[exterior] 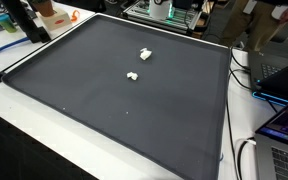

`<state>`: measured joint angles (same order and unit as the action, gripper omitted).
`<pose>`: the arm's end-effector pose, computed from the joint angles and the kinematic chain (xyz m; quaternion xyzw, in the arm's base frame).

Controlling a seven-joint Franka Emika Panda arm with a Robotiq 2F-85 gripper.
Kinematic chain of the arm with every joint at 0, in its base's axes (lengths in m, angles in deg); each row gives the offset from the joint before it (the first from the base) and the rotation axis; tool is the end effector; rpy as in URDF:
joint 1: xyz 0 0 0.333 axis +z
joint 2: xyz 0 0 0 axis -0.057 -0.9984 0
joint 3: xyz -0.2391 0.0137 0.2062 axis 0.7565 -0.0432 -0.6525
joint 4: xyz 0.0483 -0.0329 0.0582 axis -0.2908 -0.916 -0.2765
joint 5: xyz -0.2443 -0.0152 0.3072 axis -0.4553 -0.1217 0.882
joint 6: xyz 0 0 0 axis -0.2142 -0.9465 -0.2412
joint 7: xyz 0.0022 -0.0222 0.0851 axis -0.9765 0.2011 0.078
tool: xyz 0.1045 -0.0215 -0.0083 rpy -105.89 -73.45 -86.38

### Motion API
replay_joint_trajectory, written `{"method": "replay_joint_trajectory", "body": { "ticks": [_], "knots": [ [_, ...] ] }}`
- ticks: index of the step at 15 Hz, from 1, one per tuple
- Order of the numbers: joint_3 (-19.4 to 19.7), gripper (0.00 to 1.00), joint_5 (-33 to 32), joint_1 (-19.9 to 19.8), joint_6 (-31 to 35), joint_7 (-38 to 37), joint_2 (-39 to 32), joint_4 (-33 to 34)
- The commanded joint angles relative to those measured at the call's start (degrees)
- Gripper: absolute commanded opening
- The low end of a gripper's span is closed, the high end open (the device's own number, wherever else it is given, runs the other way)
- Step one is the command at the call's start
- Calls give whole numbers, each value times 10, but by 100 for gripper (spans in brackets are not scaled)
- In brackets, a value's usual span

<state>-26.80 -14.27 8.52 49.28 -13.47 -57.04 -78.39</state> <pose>0.5939 0.0980 0.4753 0.9975 -0.0147 0.0160 0.0666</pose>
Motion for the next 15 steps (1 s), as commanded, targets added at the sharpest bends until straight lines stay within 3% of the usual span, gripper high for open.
{"method": "replay_joint_trajectory", "body": {
  "ticks": [1, 5, 10, 15],
  "knots": [
    [3, 100, 9, 6, -60, 22, 4, -1],
    [3, 100, 40, -1, -79, 57, 5, -3],
    [4, 100, 30, 4, -69, 46, 0, 2],
    [3, 100, 49, 7, -174, 40, -66, 108]
  ]
}}
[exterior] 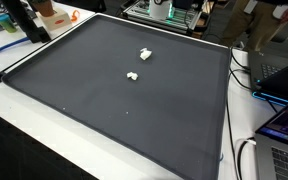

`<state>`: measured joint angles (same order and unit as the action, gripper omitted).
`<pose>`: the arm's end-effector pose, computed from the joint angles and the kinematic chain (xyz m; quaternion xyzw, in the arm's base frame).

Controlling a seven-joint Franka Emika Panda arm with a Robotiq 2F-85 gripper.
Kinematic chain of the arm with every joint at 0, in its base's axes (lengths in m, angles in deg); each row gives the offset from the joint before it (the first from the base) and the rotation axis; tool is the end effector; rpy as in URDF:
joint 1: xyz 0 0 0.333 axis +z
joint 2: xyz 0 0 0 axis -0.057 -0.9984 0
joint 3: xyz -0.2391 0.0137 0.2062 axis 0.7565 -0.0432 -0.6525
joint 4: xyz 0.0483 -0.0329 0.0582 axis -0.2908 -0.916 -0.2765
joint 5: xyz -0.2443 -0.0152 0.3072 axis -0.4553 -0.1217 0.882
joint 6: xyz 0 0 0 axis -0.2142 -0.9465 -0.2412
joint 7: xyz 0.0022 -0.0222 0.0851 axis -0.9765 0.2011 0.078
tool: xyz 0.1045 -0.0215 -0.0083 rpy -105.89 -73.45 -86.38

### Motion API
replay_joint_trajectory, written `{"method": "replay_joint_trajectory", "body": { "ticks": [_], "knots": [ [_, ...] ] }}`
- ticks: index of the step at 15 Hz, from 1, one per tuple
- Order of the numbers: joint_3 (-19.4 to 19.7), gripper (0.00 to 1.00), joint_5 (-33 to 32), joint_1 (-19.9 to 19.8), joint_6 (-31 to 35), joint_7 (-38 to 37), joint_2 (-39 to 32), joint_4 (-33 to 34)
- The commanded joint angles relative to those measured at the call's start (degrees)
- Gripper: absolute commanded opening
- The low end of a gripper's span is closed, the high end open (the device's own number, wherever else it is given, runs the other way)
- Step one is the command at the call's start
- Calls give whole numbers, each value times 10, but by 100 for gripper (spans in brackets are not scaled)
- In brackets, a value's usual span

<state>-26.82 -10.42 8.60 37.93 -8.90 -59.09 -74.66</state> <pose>0.5862 0.0996 0.4684 0.9958 0.0099 -0.0753 0.0518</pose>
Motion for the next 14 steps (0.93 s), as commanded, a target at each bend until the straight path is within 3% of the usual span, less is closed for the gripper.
{"method": "replay_joint_trajectory", "body": {
  "ticks": [1, 7, 14],
  "knots": [
    [4, 100, 6, 9, -79, -15, -59, 94],
    [9, 100, -7, 26, -163, -17, -177, 274],
    [25, 100, -26, 46, -235, 6, -292, 437]
  ]
}}
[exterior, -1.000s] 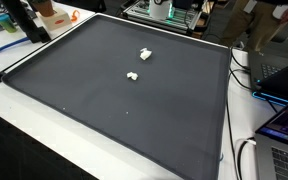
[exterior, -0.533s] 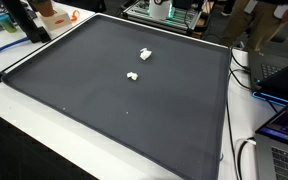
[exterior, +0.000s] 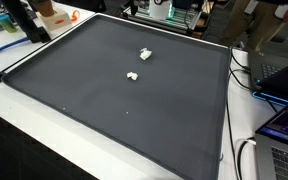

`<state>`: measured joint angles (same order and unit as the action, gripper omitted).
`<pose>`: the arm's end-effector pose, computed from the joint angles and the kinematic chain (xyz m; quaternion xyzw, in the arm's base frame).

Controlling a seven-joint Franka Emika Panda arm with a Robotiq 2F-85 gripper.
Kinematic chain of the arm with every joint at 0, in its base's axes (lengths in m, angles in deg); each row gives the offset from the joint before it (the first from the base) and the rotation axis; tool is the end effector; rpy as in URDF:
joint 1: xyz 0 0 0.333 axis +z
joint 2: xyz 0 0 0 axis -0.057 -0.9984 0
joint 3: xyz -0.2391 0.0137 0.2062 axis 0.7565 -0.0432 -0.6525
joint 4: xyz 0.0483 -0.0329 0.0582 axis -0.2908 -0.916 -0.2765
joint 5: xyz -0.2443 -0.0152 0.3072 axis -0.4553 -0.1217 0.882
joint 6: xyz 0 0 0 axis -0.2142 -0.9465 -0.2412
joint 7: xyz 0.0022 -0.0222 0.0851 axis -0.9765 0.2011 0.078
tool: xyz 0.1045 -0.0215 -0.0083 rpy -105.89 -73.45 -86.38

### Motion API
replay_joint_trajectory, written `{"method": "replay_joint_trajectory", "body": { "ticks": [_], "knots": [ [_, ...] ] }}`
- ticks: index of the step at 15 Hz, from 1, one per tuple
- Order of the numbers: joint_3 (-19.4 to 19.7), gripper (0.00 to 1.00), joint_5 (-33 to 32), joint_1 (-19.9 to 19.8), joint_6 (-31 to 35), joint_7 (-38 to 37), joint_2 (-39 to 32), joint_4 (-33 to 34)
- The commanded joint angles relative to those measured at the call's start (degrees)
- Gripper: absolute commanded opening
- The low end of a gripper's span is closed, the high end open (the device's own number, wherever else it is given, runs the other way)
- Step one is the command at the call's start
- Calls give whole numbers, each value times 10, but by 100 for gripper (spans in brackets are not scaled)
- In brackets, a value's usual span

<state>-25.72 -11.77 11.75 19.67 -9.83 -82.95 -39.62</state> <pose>0.6774 0.1255 0.4576 0.9888 0.0043 -0.1338 0.0663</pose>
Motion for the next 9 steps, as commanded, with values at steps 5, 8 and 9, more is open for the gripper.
{"method": "replay_joint_trajectory", "body": {
  "ticks": [5, 8, 9],
  "knots": [
    [13, 100, -31, 15, -60, 36, -91, 144],
    [15, 100, -40, 18, -113, 39, -108, 168],
    [13, 100, -38, 17, -135, 41, -114, 175]
  ]
}}
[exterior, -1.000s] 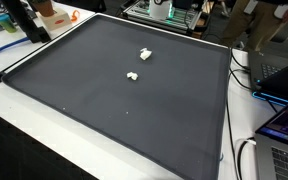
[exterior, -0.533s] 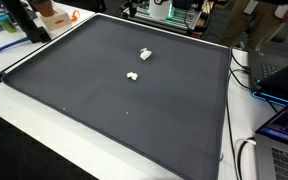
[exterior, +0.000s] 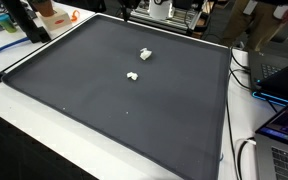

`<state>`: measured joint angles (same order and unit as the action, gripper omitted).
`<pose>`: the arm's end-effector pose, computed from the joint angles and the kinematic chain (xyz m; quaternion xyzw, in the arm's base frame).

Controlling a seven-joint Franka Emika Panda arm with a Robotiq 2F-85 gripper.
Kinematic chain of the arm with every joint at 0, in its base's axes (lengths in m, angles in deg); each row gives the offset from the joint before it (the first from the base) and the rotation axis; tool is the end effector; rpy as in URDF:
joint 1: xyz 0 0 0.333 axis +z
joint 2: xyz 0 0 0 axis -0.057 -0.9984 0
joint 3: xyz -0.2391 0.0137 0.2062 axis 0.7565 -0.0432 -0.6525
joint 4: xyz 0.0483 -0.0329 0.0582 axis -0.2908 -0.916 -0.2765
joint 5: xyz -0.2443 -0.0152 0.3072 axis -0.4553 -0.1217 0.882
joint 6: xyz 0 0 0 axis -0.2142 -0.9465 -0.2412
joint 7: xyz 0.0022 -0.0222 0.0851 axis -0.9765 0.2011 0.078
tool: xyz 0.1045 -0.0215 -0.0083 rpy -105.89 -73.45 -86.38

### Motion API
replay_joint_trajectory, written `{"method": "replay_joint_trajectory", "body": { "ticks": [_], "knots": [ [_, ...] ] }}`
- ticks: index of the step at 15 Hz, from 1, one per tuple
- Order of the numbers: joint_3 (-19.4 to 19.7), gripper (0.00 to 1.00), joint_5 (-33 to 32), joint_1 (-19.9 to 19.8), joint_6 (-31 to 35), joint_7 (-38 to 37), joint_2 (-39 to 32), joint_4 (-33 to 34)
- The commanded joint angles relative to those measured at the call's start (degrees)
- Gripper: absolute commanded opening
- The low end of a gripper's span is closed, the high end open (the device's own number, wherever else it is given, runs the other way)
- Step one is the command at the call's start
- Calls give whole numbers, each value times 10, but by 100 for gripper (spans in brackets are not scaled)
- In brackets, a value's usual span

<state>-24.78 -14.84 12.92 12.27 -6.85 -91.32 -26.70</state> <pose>0.6969 0.1235 0.4487 0.9832 0.0216 -0.1547 0.0942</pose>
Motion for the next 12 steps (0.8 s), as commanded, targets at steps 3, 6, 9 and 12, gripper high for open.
{"method": "replay_joint_trajectory", "body": {
  "ticks": [3, 6, 9, 12],
  "knots": [
    [1, 100, -3, 4, -99, 17, -45, 68],
    [0, 100, -1, 3, -116, 21, -55, 87],
    [0, 100, 3, 3, -130, 18, -61, 101],
    [0, 100, 0, 2, -108, 13, -46, 73]
  ]
}}
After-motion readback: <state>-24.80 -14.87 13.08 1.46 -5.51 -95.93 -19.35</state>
